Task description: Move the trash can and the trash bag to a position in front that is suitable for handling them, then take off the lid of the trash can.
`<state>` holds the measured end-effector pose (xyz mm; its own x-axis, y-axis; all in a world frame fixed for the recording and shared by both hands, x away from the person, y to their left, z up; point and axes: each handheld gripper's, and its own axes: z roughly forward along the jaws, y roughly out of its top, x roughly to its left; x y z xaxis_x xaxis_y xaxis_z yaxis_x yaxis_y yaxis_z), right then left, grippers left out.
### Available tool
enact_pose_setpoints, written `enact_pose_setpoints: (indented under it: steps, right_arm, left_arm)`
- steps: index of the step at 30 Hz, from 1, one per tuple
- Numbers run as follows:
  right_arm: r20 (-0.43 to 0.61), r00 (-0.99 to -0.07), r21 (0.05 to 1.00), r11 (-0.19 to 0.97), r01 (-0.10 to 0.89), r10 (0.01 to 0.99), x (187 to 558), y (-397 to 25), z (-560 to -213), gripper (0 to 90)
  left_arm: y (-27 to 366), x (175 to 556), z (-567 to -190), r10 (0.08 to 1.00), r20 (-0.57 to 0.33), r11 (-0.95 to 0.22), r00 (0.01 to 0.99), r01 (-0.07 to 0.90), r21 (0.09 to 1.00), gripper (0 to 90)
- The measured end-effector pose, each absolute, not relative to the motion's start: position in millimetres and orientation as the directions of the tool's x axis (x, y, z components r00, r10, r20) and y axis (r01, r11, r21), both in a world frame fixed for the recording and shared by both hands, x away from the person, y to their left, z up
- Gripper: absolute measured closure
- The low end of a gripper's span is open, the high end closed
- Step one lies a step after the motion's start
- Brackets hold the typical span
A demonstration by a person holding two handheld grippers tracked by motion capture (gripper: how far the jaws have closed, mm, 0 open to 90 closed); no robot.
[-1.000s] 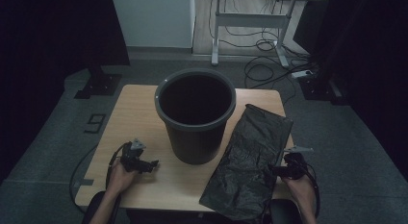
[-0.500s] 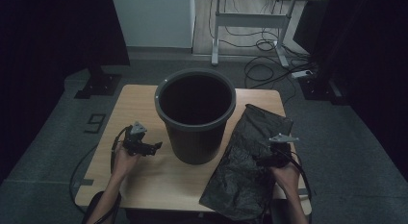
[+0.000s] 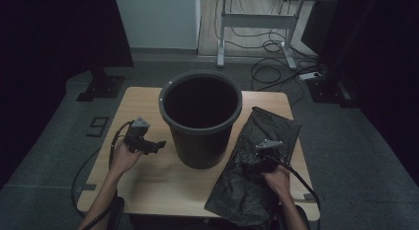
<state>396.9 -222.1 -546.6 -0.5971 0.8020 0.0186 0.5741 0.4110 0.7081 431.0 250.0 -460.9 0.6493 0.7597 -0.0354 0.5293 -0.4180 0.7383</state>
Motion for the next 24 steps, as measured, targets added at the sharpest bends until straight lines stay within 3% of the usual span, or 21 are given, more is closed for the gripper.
enact_pose_setpoints:
  steps: [9,19,24]
  right_arm:
    - [0.009,-0.604,0.715,0.417,0.561,0.797,393.7,-220.0,-556.8,0.0]
    - [0.009,-0.605,0.715,0.418,0.56,0.796,391.9,-220.6,-556.8,0.0]
    - [0.009,-0.605,0.715,0.418,0.561,0.796,391.8,-220.6,-556.8,0.0]
  left_arm:
    - [257.5,442.6,-421.2,0.752,-0.038,-0.422,0.658,0.525,0.739,0.0]
    - [258.6,451.6,-380.7,0.731,0.044,-0.497,0.681,0.487,0.718,2.5]
    - [260.7,456.3,-368.7,0.731,0.026,-0.485,0.682,0.492,0.723,3.5]
